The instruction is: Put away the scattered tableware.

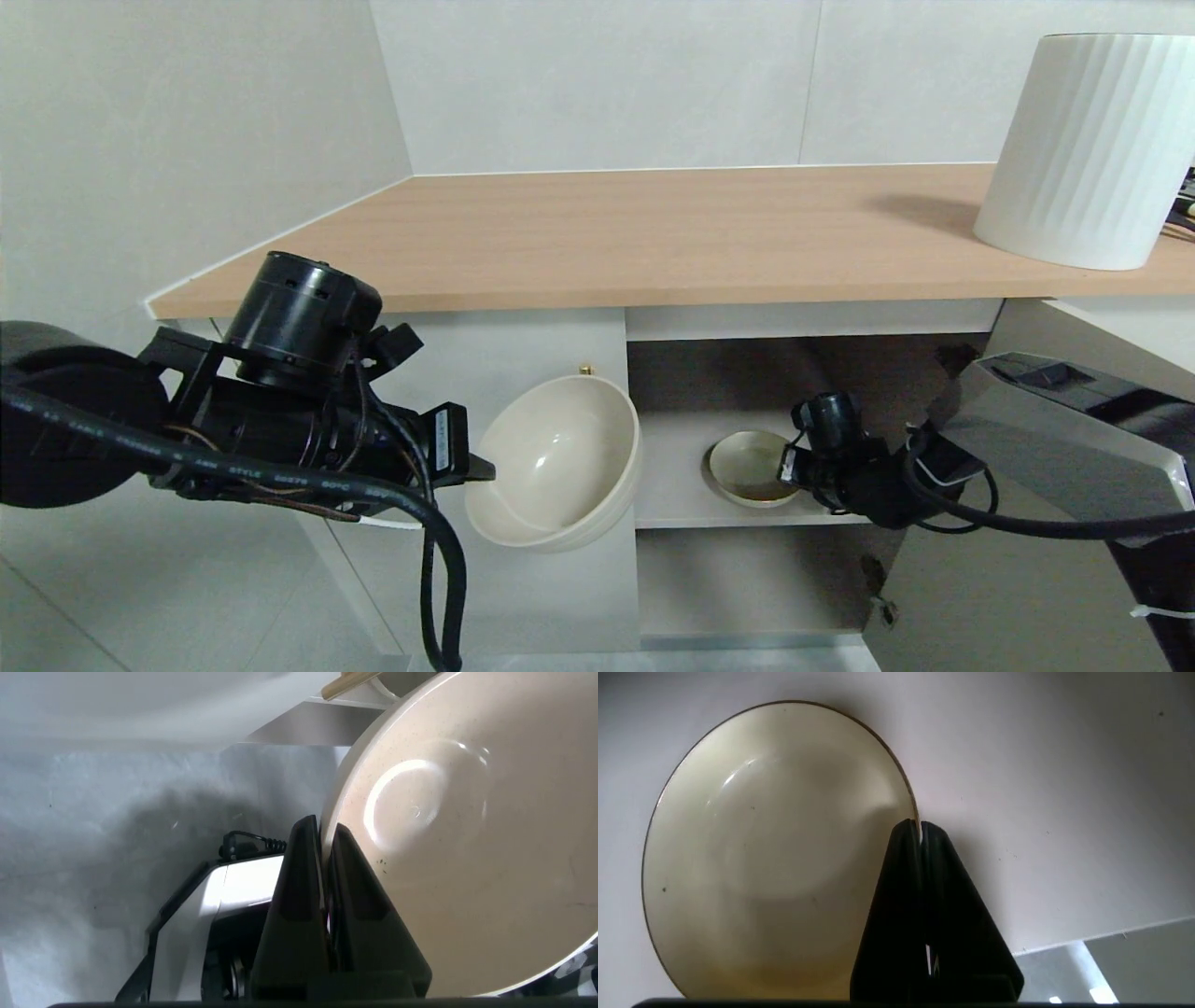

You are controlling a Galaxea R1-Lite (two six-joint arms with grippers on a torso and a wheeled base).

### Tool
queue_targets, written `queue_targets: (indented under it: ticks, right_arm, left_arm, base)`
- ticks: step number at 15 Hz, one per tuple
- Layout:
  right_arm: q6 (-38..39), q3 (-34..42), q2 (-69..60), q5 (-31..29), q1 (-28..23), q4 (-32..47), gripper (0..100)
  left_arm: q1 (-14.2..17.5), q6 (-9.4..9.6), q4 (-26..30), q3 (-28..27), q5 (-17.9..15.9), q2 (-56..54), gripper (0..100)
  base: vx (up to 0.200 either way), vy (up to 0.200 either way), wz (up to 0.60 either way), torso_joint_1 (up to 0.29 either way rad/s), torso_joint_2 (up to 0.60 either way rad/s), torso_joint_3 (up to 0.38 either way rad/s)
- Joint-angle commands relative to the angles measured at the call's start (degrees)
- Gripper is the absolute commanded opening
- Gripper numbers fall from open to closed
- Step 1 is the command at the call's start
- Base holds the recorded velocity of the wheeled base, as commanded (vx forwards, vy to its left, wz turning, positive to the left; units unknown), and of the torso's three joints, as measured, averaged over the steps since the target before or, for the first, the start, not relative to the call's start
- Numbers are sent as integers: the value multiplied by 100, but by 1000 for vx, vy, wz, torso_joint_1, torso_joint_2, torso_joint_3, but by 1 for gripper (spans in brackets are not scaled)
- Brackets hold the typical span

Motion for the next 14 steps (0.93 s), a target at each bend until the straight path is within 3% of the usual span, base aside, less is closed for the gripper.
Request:
queue_targets:
  ticks: [1, 3, 4, 10, 12, 13, 14]
  right_arm:
    - [-1, -64, 59, -39, 4, -3, 0]
    - [-1, -73, 59, -48, 4, -3, 0]
    - [-1, -73, 68, -48, -14, -3, 100]
    - [122, 59, -222, -30, -5, 41, 100]
    - [130, 393, -591, 32, 56, 41, 100]
    - [130, 692, -1074, 286, 215, 164, 100]
    - [130, 921, -1549, 603, 346, 401, 100]
  left_arm:
    - [-2, -1, 1, -1, -2, 13, 0]
    - [-2, -1, 1, -1, -2, 13, 0]
    - [-2, -1, 1, -1, -2, 22, 0]
    - [-2, -1, 1, -1, -2, 49, 0]
    - [-134, 8, 18, 17, -2, 145, 0]
    - [-433, 193, 124, 193, 34, 251, 0]
    - [-635, 579, 282, 351, 78, 312, 0]
  base:
    - [0, 0, 0, 0, 0, 0]
    - [0, 0, 0, 0, 0, 0]
    - [0, 0, 0, 0, 0, 0]
    - [0, 0, 0, 0, 0, 0]
    - [0, 0, 0, 0, 0, 0]
    - [0, 0, 0, 0, 0, 0]
    - [0, 0, 0, 0, 0, 0]
